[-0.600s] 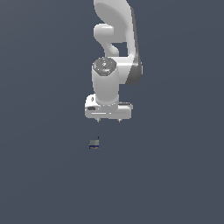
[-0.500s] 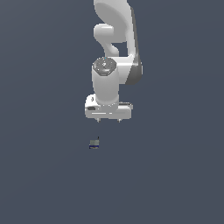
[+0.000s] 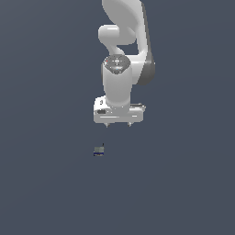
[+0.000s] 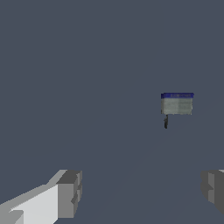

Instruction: Pick up the object and move it to a goal position.

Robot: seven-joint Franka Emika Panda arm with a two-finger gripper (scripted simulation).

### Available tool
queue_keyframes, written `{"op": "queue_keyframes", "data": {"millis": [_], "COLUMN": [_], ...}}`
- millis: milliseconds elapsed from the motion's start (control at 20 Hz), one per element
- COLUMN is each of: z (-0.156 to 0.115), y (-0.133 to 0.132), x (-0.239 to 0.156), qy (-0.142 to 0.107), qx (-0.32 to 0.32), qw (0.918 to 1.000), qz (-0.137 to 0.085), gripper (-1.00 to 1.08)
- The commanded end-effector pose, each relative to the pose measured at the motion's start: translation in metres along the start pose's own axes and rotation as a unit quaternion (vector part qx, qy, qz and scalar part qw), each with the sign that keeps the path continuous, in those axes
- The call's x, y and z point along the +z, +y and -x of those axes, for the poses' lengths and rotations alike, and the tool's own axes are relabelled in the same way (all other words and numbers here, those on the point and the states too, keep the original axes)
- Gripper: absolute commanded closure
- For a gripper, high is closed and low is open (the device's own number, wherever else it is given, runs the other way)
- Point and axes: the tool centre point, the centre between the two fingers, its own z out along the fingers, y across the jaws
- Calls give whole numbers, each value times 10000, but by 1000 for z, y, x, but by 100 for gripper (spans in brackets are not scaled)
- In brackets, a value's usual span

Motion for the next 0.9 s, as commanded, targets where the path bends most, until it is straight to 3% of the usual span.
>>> {"op": "queue_keyframes", "data": {"millis": [0,400,850], "z": [0,-11,-36], "y": [0,17,66], "x": [0,16,64], "qy": [-4,6,32], "qx": [-3,32,107], "qw": [10000,10000,9999], "qz": [1,9,53], "gripper": [-92,-92,-92]}}
